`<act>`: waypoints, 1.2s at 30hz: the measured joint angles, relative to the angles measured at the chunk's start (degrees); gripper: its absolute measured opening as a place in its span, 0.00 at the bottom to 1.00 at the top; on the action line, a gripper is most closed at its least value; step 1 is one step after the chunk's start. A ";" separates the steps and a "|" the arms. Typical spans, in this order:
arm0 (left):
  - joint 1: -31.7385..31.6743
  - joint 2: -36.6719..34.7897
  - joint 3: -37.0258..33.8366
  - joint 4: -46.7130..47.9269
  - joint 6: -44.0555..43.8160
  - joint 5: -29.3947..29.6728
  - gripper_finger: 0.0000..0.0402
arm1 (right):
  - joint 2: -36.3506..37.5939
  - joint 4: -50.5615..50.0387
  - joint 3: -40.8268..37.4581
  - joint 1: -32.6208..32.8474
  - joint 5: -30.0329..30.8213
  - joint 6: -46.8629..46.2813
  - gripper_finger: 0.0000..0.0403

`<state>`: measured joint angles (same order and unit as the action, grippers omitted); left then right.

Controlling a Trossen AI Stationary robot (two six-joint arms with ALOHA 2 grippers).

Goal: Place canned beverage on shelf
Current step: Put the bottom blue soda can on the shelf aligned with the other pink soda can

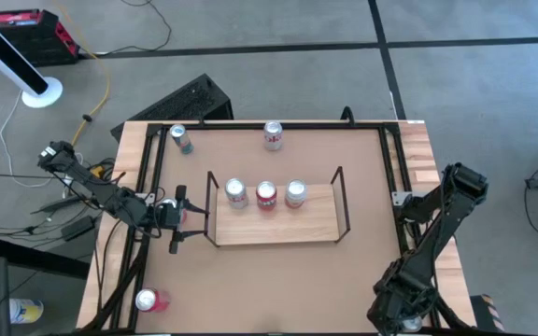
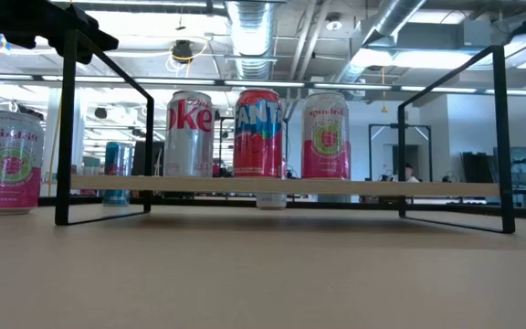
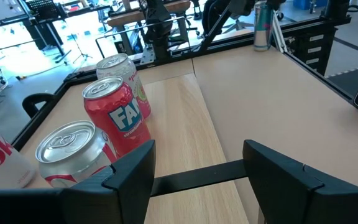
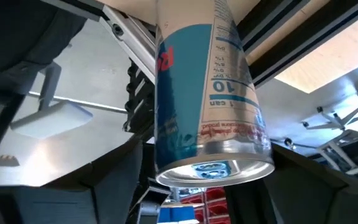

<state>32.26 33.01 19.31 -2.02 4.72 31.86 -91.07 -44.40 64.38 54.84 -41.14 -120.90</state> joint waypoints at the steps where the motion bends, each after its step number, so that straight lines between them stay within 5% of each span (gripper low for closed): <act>1: 0.00 0.00 0.00 0.00 0.02 0.00 0.57 | 0.00 -0.06 0.00 -0.29 -0.46 0.70 0.77; 5: -0.01 0.00 0.00 0.00 -0.01 0.00 0.57 | -0.01 -0.64 -0.02 -2.00 -2.82 4.38 0.66; 18: 0.01 -0.01 -0.01 0.00 0.00 0.00 0.57 | 7.26 -7.57 0.05 -14.08 -3.89 9.49 0.65; 30: 0.00 -0.01 0.00 0.00 0.00 0.00 0.57 | 8.24 -20.30 0.04 -29.68 2.75 33.84 0.66; 36: 0.00 -0.02 0.00 0.04 0.02 0.02 0.57 | 8.41 -22.41 0.20 -33.78 2.99 38.91 0.67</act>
<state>32.25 32.99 19.31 -1.98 4.73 31.88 -82.65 -66.81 64.58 21.06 -38.15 -81.99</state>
